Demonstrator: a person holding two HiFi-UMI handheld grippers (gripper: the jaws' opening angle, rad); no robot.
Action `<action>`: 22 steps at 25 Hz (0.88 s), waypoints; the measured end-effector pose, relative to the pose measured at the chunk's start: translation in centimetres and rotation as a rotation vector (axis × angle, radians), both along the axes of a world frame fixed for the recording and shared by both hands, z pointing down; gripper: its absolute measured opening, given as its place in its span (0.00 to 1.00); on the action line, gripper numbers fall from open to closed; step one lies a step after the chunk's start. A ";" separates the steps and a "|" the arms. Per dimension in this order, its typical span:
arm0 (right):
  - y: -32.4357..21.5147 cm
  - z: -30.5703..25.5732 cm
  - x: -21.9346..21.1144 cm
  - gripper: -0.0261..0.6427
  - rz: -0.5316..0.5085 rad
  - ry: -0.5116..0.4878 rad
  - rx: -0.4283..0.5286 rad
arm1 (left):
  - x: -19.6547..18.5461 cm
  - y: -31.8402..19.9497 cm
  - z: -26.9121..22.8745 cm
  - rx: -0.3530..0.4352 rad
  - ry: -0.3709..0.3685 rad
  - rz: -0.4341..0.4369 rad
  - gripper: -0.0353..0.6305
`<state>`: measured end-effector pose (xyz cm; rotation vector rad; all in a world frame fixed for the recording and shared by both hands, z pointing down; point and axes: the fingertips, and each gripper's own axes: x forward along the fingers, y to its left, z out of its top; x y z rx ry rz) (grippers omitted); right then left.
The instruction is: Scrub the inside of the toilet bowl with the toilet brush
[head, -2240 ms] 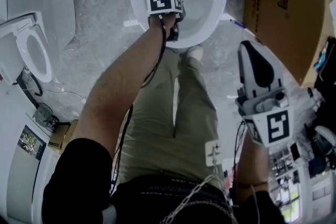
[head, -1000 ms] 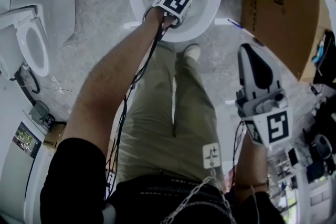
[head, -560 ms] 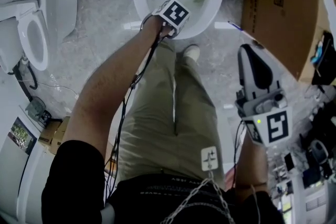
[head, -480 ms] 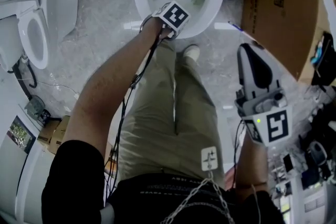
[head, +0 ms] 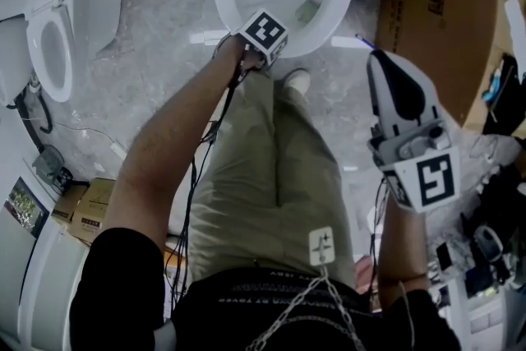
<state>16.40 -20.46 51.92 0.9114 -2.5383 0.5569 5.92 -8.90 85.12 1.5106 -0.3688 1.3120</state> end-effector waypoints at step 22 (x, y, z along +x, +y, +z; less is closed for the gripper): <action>-6.4 1.4 -6.7 0.04 0.006 0.000 0.036 | -6.8 -0.6 -0.4 -0.082 -0.047 -0.493 0.06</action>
